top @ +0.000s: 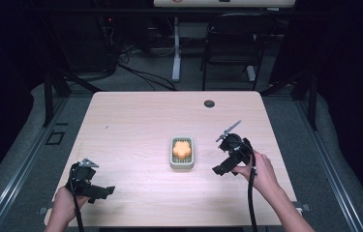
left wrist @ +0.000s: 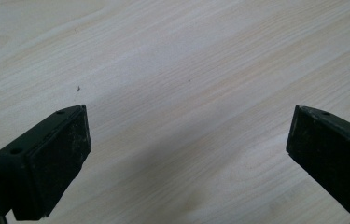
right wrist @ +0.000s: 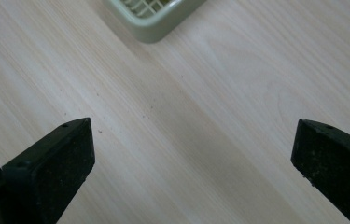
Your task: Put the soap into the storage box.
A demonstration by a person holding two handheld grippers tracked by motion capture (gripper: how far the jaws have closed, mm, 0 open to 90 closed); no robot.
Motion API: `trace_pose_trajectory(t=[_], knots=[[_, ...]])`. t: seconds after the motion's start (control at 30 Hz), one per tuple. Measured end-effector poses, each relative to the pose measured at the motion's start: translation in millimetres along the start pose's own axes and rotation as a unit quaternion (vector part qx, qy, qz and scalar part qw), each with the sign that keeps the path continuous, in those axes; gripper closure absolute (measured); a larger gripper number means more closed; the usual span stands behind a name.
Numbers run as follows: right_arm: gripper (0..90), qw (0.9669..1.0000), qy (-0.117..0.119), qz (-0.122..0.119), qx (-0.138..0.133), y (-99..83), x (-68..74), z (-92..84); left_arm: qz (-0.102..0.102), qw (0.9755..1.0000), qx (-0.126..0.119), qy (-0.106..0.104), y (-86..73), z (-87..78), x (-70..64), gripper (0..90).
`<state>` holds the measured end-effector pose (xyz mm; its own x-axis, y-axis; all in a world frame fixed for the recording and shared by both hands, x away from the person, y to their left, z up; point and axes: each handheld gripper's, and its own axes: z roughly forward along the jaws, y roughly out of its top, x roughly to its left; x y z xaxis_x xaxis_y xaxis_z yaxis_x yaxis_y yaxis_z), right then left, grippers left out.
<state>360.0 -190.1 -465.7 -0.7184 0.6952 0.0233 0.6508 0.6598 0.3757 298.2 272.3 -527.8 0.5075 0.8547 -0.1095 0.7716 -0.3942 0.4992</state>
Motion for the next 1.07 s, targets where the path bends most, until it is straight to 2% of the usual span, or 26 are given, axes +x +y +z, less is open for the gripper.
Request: trace_pose_trajectory(t=[0.03, 0.27, 0.3, 0.33, 0.43, 0.47, 0.53, 0.57, 0.6, 0.73, 0.83, 0.9, 0.93, 1.07], knots=[[0.0, 1.0, 0.0, 0.0, 0.0, 0.0, 0.0, 0.0, 0.0, 1.0, 0.0, 0.0, 0.0, 0.0, 0.0, 0.1], [0.0, 0.9997, -0.002, 0.024, 0.003, -37.1, -4.2, 11.2, 0.001, 1.0, 0.0, 0.0, 0.1, -0.4, -1.1, 0.1], [0.0, 0.9997, -0.002, 0.024, 0.003, -37.1, -4.2, 11.2, 0.001, 1.0, 0.0, 0.0, 0.1, -0.4, -1.1, 0.1], [0.0, 0.9995, -0.006, 0.032, 0.006, -47.0, -5.7, 15.0, 0.002, 1.0, 0.001, -0.001, 0.6, 0.1, -0.4, 0.1], [0.0, 0.999, -0.014, 0.041, 0.016, -58.0, -9.5, 19.2, 0.002, 1.0, 0.0, -0.001, 1.5, 0.5, -0.9, 0.1], [0.0, 0.9989, -0.008, 0.045, 0.016, -61.2, -10.5, 21.1, 0.003, 1.0, -0.002, -0.003, 1.7, -0.2, -1.7, 0.0], [0.0, 0.9982, -0.016, 0.054, 0.02, -67.5, -11.6, 25.3, 0.002, 1.0, -0.003, -0.002, 1.2, -1.0, -2.2, 0.1], [0.0, 0.9979, -0.015, 0.058, 0.021, -69.6, -11.9, 27.1, 0.003, 1.0, -0.003, -0.002, 0.9, -1.6, -2.2, 0.0], [0.0, 0.9978, -0.023, 0.053, 0.032, -71.1, -13.5, 27.3, 0.003, 1.0, -0.003, -0.002, 0.9, -1.6, -2.2, 0.1], [0.0, 0.9974, -0.021, 0.06, 0.035, -75.2, -15.0, 32.3, 0.002, 1.0, -0.007, -0.001, 0.4, -3.6, -0.9, 0.0], [0.0, 0.9964, -0.017, 0.065, 0.051, -78.2, -16.6, 42.4, 0.002, 1.0, -0.005, -0.003, 0.8, -3.1, -0.9, 0.1], [0.0, 0.9964, -0.014, 0.061, 0.058, -78.2, -17.3, 43.4, 0.002, 1.0, -0.006, -0.004, 0.7, -3.2, -1.2, 0.1], [0.0, 0.9962, -0.02, 0.057, 0.064, -78.6, -18.6, 44.2, 0.003, 1.0, -0.006, -0.003, 0.8, -3.5, -1.0, 0.1], [0.0, 0.9961, -0.025, 0.053, 0.066, -78.4, -20.0, 44.7, 0.002, 1.0, -0.007, -0.002, 1.4, -2.7, 0.1, 0.1]])
